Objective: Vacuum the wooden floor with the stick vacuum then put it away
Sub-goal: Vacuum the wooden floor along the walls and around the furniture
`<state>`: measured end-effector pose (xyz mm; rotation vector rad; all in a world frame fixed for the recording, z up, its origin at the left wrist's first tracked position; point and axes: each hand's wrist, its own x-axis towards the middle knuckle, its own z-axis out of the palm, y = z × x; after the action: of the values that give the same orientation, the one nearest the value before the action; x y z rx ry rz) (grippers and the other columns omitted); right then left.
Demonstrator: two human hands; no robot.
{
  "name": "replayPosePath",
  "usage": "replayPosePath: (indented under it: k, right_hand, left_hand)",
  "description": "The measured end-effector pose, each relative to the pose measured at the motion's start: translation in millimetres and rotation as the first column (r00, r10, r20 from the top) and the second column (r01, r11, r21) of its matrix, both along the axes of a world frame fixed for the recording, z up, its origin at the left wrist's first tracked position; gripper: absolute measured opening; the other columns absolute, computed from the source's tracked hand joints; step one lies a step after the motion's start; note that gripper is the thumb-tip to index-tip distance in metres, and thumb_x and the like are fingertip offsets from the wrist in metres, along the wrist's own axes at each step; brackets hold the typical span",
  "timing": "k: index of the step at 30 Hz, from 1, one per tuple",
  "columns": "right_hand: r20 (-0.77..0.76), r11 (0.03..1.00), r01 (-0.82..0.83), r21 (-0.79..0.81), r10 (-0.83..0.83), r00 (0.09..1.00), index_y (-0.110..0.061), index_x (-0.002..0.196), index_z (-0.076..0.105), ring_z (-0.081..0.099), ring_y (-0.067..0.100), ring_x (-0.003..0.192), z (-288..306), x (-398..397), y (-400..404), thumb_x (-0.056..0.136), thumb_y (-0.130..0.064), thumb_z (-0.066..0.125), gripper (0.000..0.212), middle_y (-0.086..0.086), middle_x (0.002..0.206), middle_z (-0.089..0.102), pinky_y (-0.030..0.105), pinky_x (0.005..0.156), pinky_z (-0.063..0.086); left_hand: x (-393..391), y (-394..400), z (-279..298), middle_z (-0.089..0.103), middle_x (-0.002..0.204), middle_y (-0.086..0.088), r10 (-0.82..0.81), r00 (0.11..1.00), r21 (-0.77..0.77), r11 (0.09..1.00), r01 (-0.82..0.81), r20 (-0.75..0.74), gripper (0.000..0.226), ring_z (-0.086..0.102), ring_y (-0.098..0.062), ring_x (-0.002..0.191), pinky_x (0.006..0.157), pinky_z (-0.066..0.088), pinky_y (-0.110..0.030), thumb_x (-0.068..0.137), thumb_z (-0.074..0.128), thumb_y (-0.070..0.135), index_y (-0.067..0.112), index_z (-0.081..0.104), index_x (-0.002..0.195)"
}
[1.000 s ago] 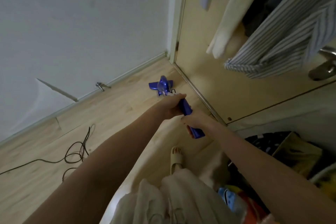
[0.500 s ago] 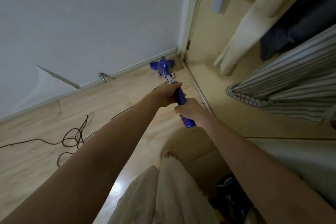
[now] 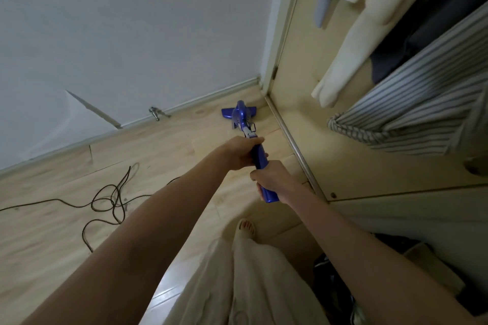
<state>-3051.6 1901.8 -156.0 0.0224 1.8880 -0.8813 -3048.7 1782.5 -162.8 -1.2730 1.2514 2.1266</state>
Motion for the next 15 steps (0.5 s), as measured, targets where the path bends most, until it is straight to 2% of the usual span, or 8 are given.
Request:
replayPosePath:
  k: [4,10,15]
  right_hand:
    - [0.014,1.0,0.013,0.023,-0.014,1.0,0.0,0.116,0.05,0.051,0.015,0.046,12.1,42.4,14.9,0.088,-0.005,0.058,0.03,0.009,0.068,0.056,0.021,0.041,0.044]
    - [0.011,0.997,0.047,0.066,-0.048,0.999,-0.003,0.119,0.05,0.053,0.017,0.051,26.0,134.6,28.1,0.089,-0.007,0.057,0.031,0.01,0.073,0.056,0.022,0.041,0.044]
    - [-0.008,0.996,0.077,0.045,-0.077,0.997,-0.006,0.111,0.052,0.056,0.016,0.057,52.2,202.6,26.9,0.087,-0.006,0.057,0.025,0.008,0.075,0.058,0.025,0.048,0.048]
  left_hand:
    - [42.8,12.3,8.6,0.056,0.093,-0.013,-0.051,0.998,0.032,0.998,0.052,-0.024,0.027,0.06,-0.025,0.088,0.086,0.049,-0.037,0.096,0.056,0.013,0.003,0.043,0.118]
    - [130.6,33.6,16.8,0.055,0.099,-0.015,-0.096,0.995,0.012,0.995,0.096,-0.042,0.037,0.058,-0.028,0.096,0.084,0.048,-0.036,0.097,0.055,0.012,0.002,0.039,0.129]
    - [194.7,35.3,29.8,0.057,0.09,-0.013,-0.096,0.995,0.028,0.995,0.097,-0.032,0.026,0.059,-0.021,0.076,0.076,0.05,-0.031,0.097,0.056,0.016,0.003,0.042,0.114]
